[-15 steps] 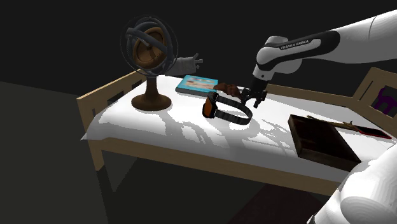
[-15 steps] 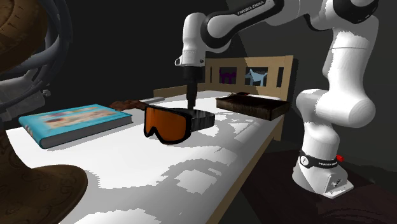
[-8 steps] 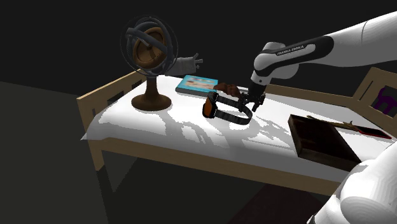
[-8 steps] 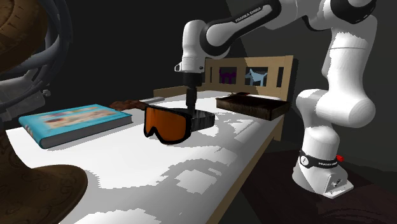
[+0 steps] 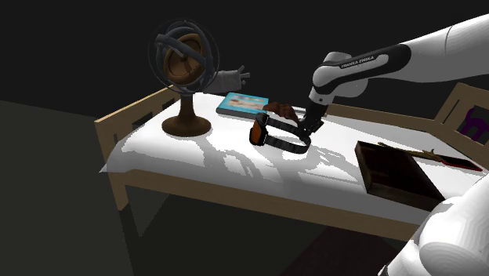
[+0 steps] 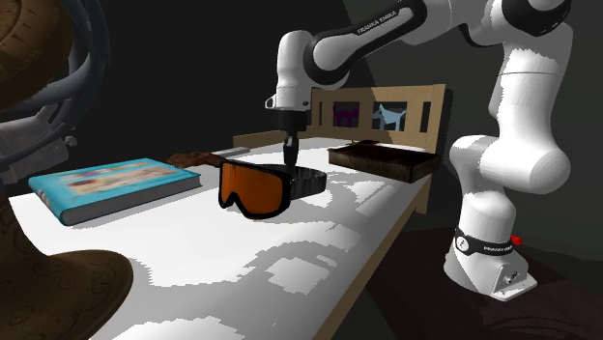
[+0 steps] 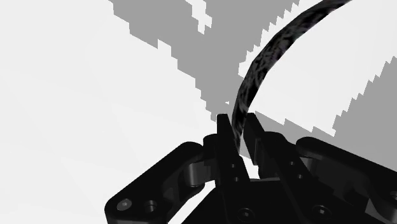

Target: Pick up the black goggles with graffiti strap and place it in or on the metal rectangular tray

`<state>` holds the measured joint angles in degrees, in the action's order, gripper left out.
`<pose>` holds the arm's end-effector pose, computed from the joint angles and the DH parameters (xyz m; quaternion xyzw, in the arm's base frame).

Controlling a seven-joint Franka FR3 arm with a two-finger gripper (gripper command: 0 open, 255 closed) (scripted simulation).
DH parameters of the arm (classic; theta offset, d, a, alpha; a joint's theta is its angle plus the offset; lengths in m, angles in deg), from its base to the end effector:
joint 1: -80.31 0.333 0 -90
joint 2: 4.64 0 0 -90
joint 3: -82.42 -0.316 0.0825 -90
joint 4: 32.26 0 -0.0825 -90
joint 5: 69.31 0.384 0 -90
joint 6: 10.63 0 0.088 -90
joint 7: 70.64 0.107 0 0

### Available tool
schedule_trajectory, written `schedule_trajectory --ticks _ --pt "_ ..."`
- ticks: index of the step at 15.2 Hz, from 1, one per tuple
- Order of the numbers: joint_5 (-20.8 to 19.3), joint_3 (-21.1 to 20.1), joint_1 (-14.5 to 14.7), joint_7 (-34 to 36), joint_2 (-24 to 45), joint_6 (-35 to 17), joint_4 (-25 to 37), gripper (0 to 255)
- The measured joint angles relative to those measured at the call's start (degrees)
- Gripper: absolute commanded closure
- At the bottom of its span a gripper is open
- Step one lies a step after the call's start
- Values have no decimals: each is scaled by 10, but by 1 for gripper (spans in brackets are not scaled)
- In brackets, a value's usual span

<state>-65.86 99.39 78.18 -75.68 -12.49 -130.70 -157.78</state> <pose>0.4819 -0.1671 0.4459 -0.9895 0.1358 -0.0269 0.0416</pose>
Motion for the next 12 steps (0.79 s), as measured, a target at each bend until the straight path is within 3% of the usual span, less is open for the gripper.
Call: schedule_trajectory --ticks 6,12 --pt "0 0 0 0 0 0 0 255" --pt "-5 -1 0 5 -11 38 28 255"
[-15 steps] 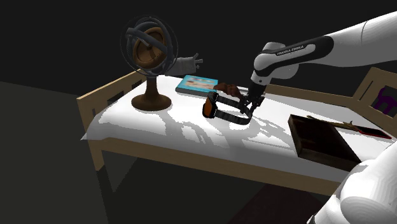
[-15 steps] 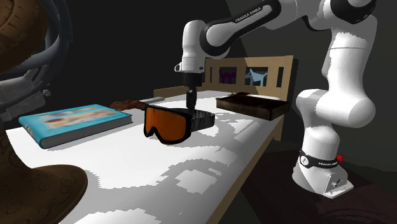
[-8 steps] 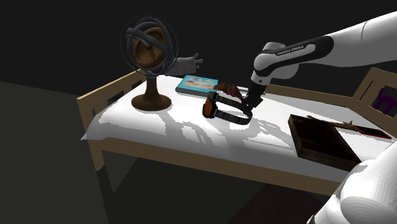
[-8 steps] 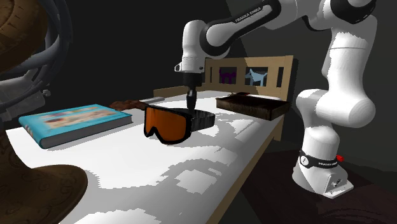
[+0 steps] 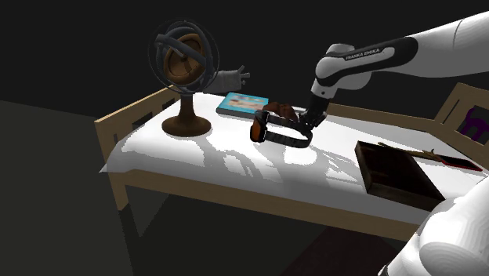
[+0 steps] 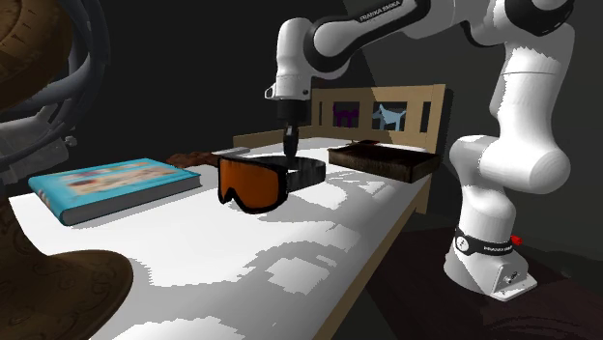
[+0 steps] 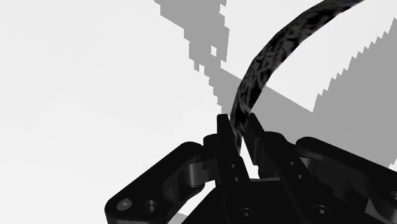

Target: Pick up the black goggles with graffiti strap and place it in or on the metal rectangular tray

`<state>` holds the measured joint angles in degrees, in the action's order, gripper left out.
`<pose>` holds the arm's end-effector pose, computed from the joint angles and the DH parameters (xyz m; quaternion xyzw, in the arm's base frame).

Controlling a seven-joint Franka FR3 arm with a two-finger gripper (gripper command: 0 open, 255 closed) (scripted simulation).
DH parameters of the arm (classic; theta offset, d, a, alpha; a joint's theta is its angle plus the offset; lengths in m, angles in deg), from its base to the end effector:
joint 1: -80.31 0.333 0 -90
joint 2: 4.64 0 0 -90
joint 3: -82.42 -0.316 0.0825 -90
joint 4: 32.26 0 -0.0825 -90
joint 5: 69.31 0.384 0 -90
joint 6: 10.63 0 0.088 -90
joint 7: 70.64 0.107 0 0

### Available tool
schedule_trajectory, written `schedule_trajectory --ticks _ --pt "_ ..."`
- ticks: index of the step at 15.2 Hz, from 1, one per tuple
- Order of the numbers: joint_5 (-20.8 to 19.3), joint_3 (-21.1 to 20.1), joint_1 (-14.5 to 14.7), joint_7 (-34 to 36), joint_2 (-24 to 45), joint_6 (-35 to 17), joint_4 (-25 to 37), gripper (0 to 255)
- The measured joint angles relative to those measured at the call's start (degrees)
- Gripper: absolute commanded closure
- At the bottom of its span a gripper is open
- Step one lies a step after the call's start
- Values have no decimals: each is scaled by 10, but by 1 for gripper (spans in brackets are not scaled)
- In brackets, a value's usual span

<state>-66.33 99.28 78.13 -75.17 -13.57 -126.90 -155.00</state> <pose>0.4821 -0.1680 0.4720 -0.9895 0.1359 -0.0269 0.0414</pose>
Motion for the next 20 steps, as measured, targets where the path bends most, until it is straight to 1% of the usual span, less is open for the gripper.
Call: schedule_trajectory --ticks 18,20 --pt "-6 -5 2 15 -16 135 120 255" --pt "-12 0 -4 7 -33 138 107 255"
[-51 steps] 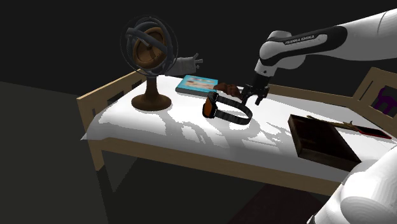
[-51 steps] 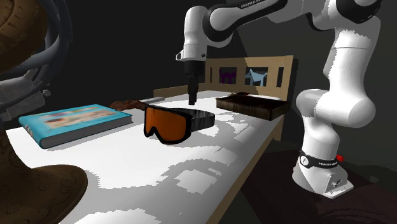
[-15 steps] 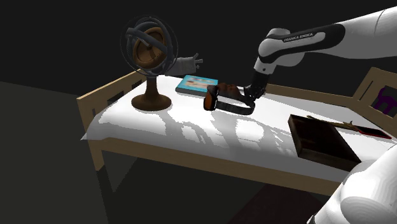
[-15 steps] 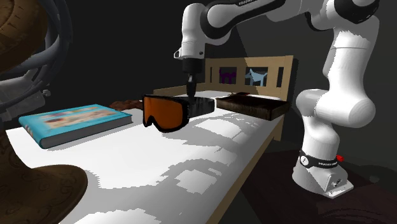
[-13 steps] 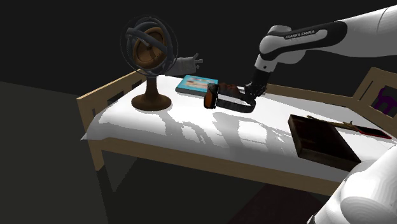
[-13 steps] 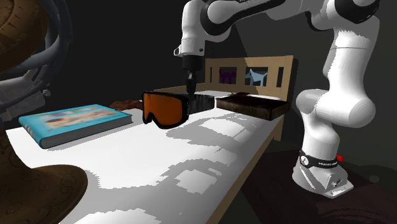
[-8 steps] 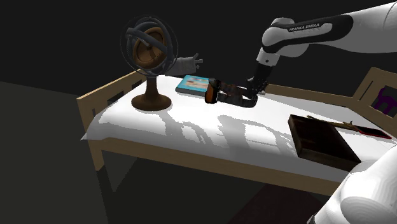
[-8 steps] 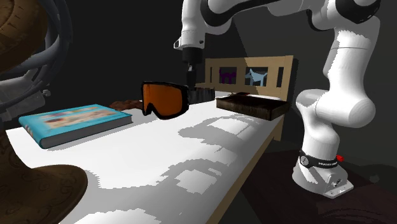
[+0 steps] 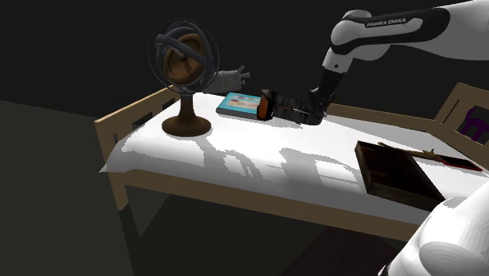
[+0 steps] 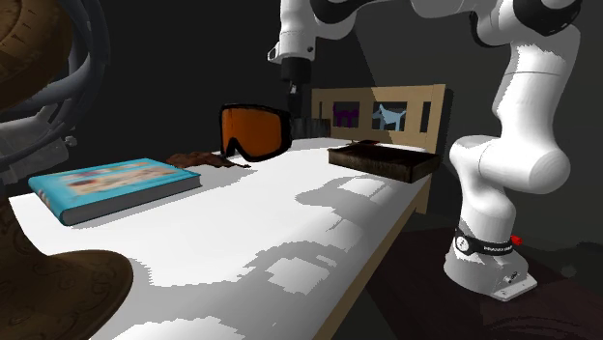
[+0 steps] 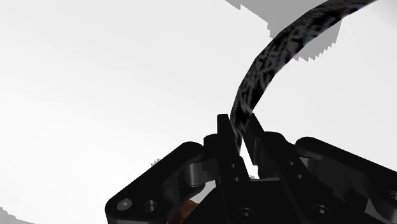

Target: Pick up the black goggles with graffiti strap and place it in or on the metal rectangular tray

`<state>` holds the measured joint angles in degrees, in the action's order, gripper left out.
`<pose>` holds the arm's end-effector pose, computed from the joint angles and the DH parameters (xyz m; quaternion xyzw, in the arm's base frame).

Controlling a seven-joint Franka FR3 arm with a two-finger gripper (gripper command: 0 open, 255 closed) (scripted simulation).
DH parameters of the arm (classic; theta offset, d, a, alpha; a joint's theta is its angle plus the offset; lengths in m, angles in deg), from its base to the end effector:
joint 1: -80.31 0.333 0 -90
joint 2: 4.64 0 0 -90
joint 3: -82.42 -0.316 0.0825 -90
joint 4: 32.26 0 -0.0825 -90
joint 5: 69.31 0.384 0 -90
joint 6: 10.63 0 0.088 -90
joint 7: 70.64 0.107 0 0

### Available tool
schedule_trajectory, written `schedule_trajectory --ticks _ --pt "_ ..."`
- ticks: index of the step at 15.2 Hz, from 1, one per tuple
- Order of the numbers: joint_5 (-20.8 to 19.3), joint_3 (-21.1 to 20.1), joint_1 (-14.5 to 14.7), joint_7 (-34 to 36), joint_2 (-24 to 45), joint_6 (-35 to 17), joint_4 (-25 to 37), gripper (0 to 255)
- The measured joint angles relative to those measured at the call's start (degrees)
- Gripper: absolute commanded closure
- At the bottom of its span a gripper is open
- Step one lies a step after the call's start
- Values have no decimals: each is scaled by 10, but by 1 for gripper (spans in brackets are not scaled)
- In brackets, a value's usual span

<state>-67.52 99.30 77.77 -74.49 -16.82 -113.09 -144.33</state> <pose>0.4700 -0.1747 0.5670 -0.9895 0.1358 -0.0266 0.0415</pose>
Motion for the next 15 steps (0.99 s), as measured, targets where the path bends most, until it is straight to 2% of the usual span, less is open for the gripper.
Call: schedule_trajectory --ticks 8,15 --pt "-47 37 -43 -57 -122 16 -104 255" --pt "-94 77 -87 -116 -210 39 -165 255"
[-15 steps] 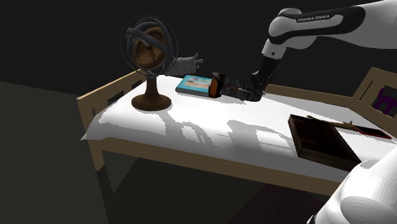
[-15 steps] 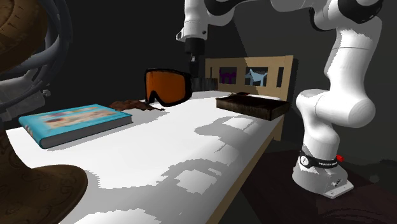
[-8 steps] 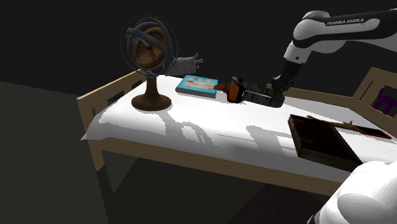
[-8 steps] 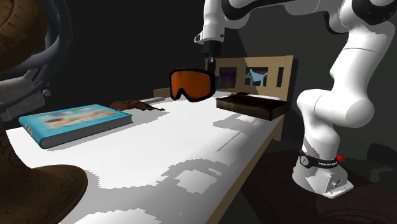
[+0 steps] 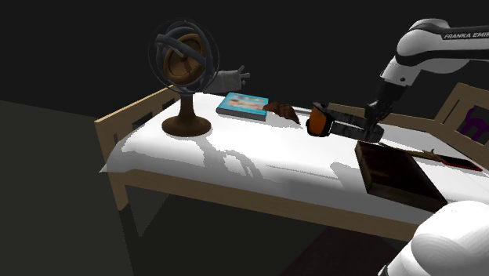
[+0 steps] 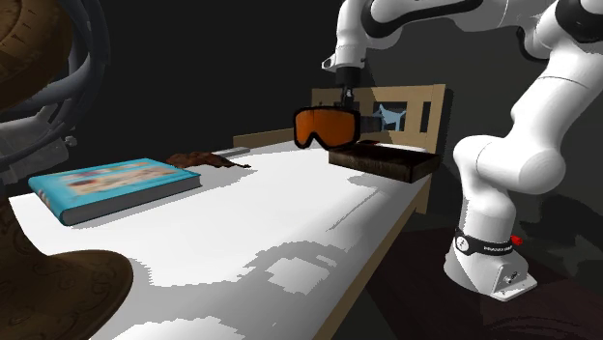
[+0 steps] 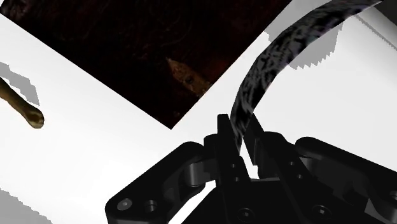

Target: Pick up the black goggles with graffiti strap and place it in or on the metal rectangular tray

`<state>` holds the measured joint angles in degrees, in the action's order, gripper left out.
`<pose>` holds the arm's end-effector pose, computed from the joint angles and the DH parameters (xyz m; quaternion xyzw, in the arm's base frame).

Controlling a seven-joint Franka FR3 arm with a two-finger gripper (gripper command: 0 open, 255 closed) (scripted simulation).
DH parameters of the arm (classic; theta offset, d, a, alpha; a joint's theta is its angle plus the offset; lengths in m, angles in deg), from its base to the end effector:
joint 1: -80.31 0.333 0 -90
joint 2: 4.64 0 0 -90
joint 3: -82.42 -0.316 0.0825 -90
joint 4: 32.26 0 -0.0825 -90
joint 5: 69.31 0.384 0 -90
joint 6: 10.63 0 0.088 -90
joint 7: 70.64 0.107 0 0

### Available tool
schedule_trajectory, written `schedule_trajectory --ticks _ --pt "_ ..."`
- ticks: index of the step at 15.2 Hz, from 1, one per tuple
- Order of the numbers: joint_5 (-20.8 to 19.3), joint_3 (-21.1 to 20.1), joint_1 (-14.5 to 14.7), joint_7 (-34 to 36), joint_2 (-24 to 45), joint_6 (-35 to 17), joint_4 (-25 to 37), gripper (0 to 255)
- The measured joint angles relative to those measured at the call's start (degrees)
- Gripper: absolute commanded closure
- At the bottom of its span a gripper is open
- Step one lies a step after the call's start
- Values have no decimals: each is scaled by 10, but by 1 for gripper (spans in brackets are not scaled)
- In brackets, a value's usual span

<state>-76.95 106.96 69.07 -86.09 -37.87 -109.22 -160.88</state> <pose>0.2952 -0.2637 0.5621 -0.9894 0.1364 -0.0267 0.0415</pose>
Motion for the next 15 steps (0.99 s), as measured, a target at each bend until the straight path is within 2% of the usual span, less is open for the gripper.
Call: schedule_trajectory --ticks 9,15 --pt "-68 70 -60 -98 -77 43 -24 255" --pt "-111 120 -92 -166 -106 68 -17 255"
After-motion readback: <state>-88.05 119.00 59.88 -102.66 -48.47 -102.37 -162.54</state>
